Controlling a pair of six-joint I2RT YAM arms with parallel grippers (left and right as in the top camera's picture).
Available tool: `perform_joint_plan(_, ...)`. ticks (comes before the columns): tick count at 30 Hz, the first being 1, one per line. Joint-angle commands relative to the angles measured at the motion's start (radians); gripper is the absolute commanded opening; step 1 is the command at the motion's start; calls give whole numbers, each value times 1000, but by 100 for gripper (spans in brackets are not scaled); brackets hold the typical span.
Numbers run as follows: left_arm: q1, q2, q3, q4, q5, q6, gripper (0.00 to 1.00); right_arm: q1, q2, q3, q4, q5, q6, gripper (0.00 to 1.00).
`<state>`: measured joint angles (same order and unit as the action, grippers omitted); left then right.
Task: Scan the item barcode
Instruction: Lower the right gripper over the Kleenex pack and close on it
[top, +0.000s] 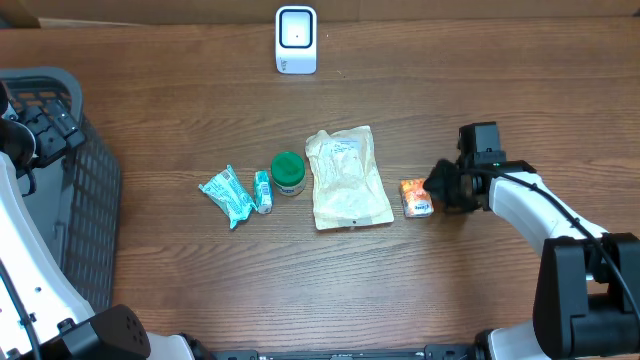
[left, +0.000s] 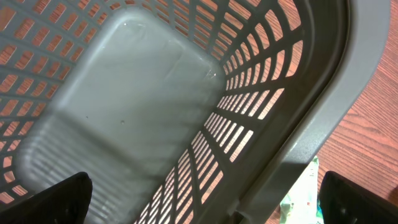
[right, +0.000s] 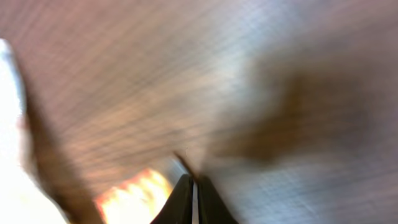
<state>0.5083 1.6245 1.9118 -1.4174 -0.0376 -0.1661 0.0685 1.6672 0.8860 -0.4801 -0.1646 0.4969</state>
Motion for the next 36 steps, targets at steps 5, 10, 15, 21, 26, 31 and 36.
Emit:
perform_joint_plan(5,0,6,7,1,3,-18,100,15,1,7,64,-89,-37,21)
perform_joint_plan(10,0,6,7,1,3,-18,100,-17,-19,80,-71,-201,-106,63)
perform_joint_plan(15,0,6,7,1,3,-18,100,-41,-39,146,-240,-224,-105,73)
perform_joint_plan(21,0,6,7,1,3,-18,100,-41,-35,107,-332,-241,-105,68)
perform_joint_plan(26,0,6,7,1,3,-18,99,-41,-35,45,-310,-238,-105,50)
perform_joint_plan(31,0,6,7,1,3,-18,99,-41,-35,1,-281,-155,-99,44)
perform_joint_plan(36,0,6,7,1,3,-18,99,-41,-35,-27,-226,-143,-100,44)
